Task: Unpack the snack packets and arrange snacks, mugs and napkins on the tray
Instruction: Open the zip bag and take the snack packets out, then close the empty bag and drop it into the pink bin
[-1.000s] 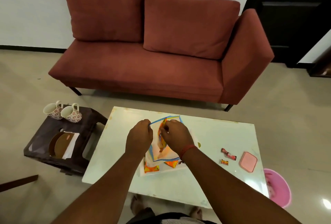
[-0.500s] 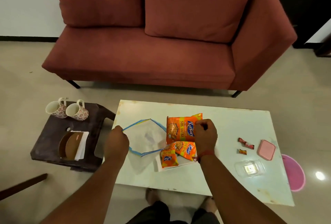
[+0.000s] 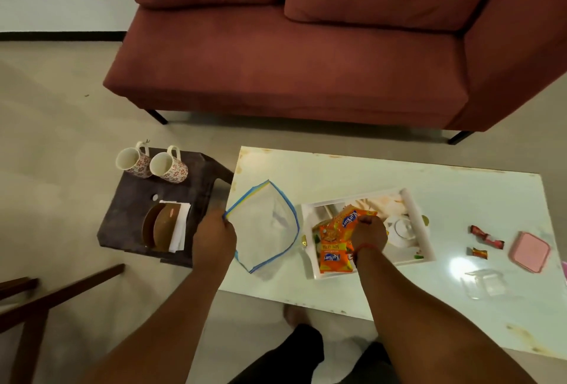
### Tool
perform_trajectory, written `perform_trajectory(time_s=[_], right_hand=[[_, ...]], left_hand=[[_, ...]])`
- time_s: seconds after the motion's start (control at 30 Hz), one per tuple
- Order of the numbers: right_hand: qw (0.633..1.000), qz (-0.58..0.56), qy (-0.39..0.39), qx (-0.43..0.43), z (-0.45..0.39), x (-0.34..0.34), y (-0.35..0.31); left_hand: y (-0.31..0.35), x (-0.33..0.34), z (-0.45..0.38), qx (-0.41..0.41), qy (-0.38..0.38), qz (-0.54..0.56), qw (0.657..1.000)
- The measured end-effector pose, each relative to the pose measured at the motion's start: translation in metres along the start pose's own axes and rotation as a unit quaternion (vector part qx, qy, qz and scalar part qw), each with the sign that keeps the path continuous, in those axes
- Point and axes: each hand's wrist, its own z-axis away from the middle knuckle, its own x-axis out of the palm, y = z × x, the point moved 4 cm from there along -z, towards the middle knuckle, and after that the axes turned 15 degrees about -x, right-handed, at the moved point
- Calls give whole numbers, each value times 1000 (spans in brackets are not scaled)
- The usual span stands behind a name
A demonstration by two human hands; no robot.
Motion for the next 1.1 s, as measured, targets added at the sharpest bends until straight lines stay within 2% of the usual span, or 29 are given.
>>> perform_trajectory(time_s=[0.17,0.23,0.33,0.4,0.5,0.6,0.7,0.8,0.9,0.97,1.1], right_hand=[[990,-15,-123,70,-14,19,49],[982,-33,-160,91,-2,6,41],[984,-23,-171,50,14,-21,22],[983,-57,-175,24,21,-37,13],[973,-104,-207,-21,24,-62,-10],[961,-99,-245,-80,21,-89,-36],[953,-49,-244,-172,15,-127,-66],[943,32,-197,-265,0,-163,-91],[935,77,-159,-308,-16,-194,-107],[930,73,-142,-332,-22,-212,-116],[914,44,-137,-378,-21,-231,-135]], left_hand=[[8,2,6,26,-8,18,999],[15,3,12,44,-12,23,999],[35,4,30,72,-7,14,997],[51,7,42,89,-8,18,996],[82,14,67,106,-17,34,994],[120,20,98,121,-20,58,991],[163,24,134,140,-21,82,987],[200,28,169,158,-25,108,981],[233,31,208,172,-39,131,976],[253,36,230,160,-76,157,972],[278,49,260,112,-208,238,942]])
